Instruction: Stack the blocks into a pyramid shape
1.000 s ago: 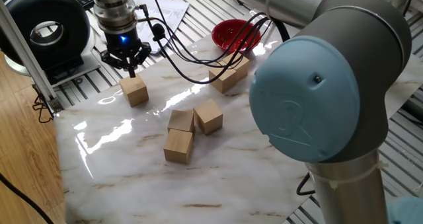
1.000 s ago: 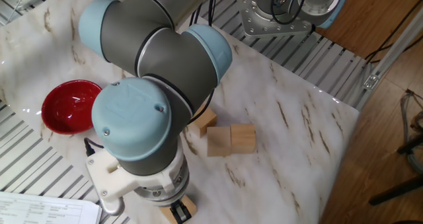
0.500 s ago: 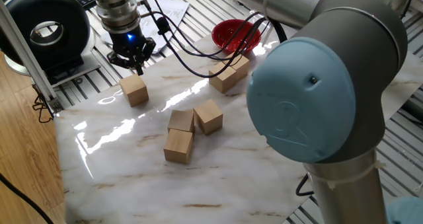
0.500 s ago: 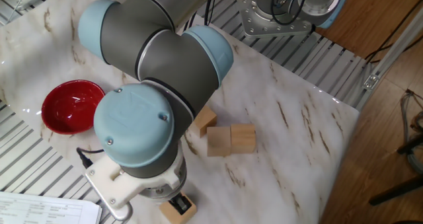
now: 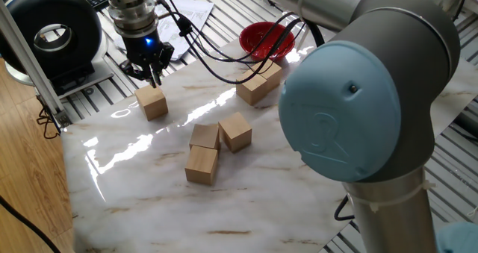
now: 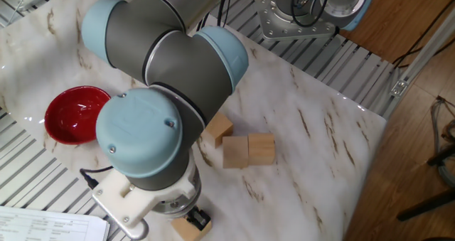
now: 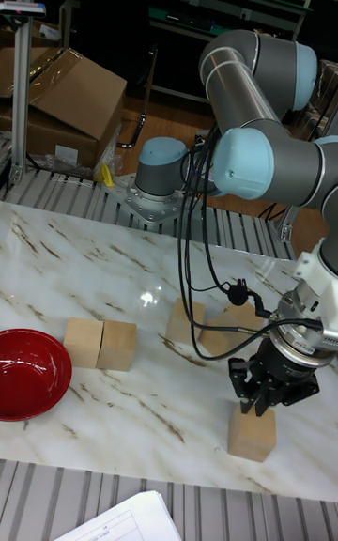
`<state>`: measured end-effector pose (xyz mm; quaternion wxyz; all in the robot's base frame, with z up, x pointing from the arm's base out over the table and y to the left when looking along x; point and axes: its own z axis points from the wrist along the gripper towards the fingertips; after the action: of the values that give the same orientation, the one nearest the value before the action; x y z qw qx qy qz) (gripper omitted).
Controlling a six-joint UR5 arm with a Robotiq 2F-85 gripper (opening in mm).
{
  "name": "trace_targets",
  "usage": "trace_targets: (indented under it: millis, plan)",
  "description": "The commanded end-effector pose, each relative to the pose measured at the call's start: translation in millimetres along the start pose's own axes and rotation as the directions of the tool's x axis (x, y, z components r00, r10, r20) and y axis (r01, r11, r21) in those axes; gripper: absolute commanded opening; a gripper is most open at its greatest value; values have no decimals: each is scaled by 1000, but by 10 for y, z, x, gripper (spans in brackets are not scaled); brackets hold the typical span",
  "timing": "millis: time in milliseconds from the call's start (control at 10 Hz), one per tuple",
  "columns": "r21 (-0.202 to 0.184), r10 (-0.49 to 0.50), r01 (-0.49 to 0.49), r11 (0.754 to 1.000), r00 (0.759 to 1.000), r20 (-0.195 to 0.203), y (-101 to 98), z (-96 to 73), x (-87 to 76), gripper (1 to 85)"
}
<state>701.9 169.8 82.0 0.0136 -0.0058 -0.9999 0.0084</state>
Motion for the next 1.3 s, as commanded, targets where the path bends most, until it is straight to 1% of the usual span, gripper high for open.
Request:
trace_targets:
  millis: [0, 300, 400, 500, 800, 900, 1000, 1100, 1200]
  plan:
    - [-5, -37, 37, 999, 999, 13, -67, -23, -66, 850]
    - [-20, 13, -14, 1000, 1000, -15, -43, 3, -22, 850]
    - [-43, 37, -38, 998, 999, -24, 27, 3, -6, 850]
    - [-54, 59, -60, 997, 998, -27, 85, 4, -9, 850]
    - [-46, 91, -93, 995, 995, -36, 230, 21, -31, 850]
    - [-48, 102, -103, 994, 994, -35, 251, 51, -49, 843]
    - [-37, 110, -111, 993, 993, -34, 238, 86, -56, 833]
    - [-29, 124, -125, 992, 992, -27, 217, 120, -71, 760]
    - [-33, 120, -120, 992, 993, -24, 188, 155, -77, 753]
